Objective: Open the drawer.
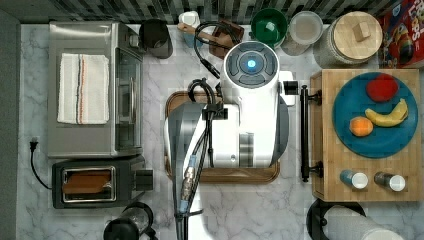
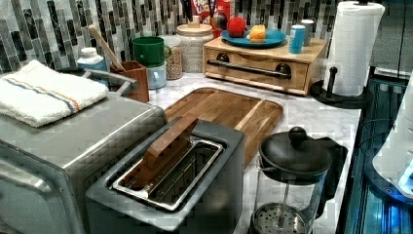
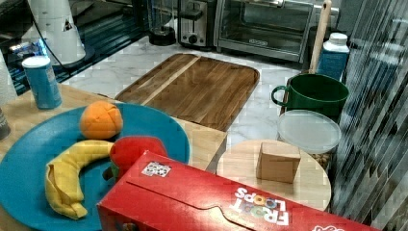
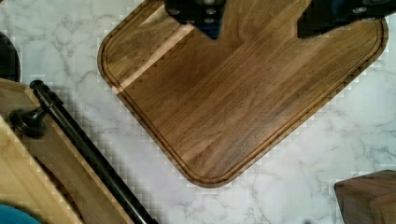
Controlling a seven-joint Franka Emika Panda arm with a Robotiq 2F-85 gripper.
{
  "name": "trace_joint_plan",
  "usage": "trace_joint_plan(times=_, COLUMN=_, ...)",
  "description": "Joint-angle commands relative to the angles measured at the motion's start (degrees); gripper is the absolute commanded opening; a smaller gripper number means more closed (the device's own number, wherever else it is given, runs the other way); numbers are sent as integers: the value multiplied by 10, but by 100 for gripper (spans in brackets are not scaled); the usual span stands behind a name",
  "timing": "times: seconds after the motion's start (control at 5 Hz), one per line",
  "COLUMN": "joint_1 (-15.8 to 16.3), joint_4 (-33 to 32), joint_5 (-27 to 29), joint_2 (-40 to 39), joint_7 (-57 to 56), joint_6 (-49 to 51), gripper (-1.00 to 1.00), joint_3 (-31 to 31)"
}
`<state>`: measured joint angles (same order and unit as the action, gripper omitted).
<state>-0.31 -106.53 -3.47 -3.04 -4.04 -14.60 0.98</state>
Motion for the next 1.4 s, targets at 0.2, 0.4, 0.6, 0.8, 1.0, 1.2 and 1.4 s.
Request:
trace_joint_plan(times=0.2, joint_1=0, joint_4=0, joint_5=-1, joint_2=-1, joint_7=-1, joint_6=0, gripper=100, joint_3=0)
trace_joint_plan(times=0.4, joint_1=-5, joint_4=-45, joint_5=-8, joint_2=15, joint_7=-56, joint_6=-37, gripper=100, joint_3=0)
trace_joint_plan(times=0.6, joint_1=-19, joint_4=-88, joint_5=-8, joint_2=31, joint_7=-152, joint_6=-70, gripper=100, joint_3=10)
trace_joint_plan(times=0.8, joint_1=-29, joint_4=-127, joint_5=-34, joint_2=40, joint_7=-242, joint_6=-106, gripper=100, joint_3=21)
trace_joint_plan(times=1.0, joint_1=-42, joint_4=-154, joint_5=-50, joint_2=39, joint_7=-327, joint_6=-144, gripper=100, joint_3=39)
trace_joint_plan(times=1.2, joint_1=-67, joint_4=-131, joint_5=-74, joint_2=24, joint_7=-417, joint_6=-132, gripper=100, joint_3=51)
trace_joint_plan(times=1.4, joint_1=-75, joint_4=-137, joint_5=-80, joint_2=20, joint_7=-457, joint_6=-159, gripper=100, joint_3=63)
